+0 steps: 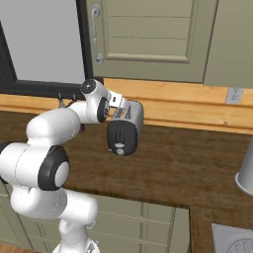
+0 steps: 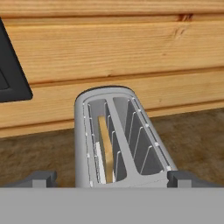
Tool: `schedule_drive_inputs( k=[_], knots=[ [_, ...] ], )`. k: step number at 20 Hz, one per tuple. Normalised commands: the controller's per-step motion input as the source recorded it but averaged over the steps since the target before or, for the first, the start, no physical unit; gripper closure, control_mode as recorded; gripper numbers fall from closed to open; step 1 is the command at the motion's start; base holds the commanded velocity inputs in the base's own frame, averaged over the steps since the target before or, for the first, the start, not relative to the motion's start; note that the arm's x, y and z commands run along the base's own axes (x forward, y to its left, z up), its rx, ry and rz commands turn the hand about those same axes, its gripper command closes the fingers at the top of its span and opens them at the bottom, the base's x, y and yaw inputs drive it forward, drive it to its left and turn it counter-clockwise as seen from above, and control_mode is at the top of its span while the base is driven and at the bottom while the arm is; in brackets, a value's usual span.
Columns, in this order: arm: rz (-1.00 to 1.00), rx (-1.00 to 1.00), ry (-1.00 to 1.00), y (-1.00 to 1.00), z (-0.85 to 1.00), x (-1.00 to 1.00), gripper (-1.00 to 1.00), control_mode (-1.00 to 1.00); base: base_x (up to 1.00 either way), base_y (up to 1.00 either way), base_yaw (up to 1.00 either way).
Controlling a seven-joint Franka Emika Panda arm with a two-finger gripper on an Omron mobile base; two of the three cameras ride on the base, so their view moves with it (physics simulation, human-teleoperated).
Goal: Start the toaster. Once the lever pops up, take the bread to the plate on the dining counter.
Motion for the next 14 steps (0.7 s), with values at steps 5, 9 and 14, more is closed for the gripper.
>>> schedule_drive_inputs(
  k=[5, 9, 14],
  knots=[
    [0.0, 0.0, 0.0, 0.0, 0.0, 0.0, -1.0, -1.0, 0.0, 0.0, 0.0],
    [0.0, 0.0, 0.0, 0.0, 0.0, 0.0, -1.0, -1.0, 0.0, 0.0, 0.0],
    [0.0, 0.0, 0.0, 0.0, 0.0, 0.0, -1.0, -1.0, 0.0, 0.0, 0.0]
  ],
)
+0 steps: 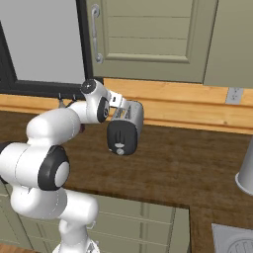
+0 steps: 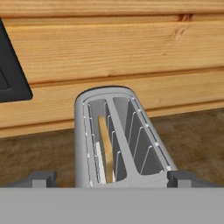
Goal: Start the toaster. Once the lever pops up, take the bread to the plate on the dining counter.
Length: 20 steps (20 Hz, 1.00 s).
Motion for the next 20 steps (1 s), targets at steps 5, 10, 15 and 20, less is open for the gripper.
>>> schedule_drive_inputs(
  k=[5, 10, 15, 20],
  knots=[
    [0.0, 0.0, 0.0, 0.0, 0.0, 0.0, -1.0, -1.0, 0.0, 0.0, 0.0],
    [0.0, 0.0, 0.0, 0.0, 0.0, 0.0, -1.0, -1.0, 0.0, 0.0, 0.0],
    [0.0, 0.0, 0.0, 0.0, 0.0, 0.0, -1.0, -1.0, 0.0, 0.0, 0.0],
    [0.0, 0.0, 0.0, 0.0, 0.0, 0.0, -1.0, -1.0, 0.0, 0.0, 0.0]
  ],
)
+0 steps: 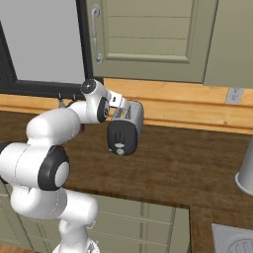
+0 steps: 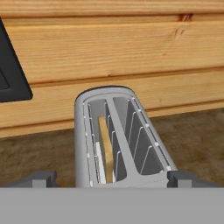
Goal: Start the toaster. Once the lever pops up, take the bread to the plate on the dining counter.
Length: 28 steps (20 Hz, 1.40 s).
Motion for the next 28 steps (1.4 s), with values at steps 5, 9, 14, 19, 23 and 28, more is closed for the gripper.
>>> schedule_drive_inputs(
  k=[5, 9, 14, 19, 23, 28],
  knots=[
    [0.0, 0.0, 0.0, 0.0, 0.0, 0.0, -1.0, -1.0, 0.0, 0.0, 0.0],
    [0.0, 0.0, 0.0, 0.0, 0.0, 0.0, -1.0, -1.0, 0.0, 0.0, 0.0],
    [0.0, 0.0, 0.0, 0.0, 0.0, 0.0, -1.0, -1.0, 0.0, 0.0, 0.0],
    [0.0, 0.0, 0.0, 0.0, 0.0, 0.0, -1.0, -1.0, 0.0, 0.0, 0.0],
    [0.0, 0.0, 0.0, 0.0, 0.0, 0.0, -1.0, -1.0, 0.0, 0.0, 0.0],
    [0.0, 0.0, 0.0, 0.0, 0.0, 0.0, -1.0, -1.0, 0.0, 0.0, 0.0]
  ],
)
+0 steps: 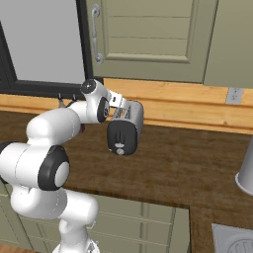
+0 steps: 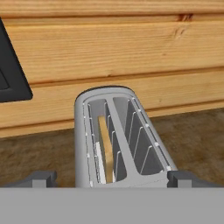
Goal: Start the toaster. Once the lever pops up, take the bread to the plate on the dining counter.
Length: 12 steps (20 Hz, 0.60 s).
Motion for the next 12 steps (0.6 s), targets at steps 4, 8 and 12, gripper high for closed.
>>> schedule_drive_inputs(
  k=[4, 8, 12],
  knots=[
    [0.0, 0.0, 0.0, 0.0, 0.0, 0.0, -1.0, -1.0, 0.0, 0.0, 0.0],
    [0.0, 0.0, 0.0, 0.0, 0.0, 0.0, -1.0, -1.0, 0.0, 0.0, 0.0],
    [0.0, 0.0, 0.0, 0.0, 0.0, 0.0, -1.0, -1.0, 0.0, 0.0, 0.0]
  ],
)
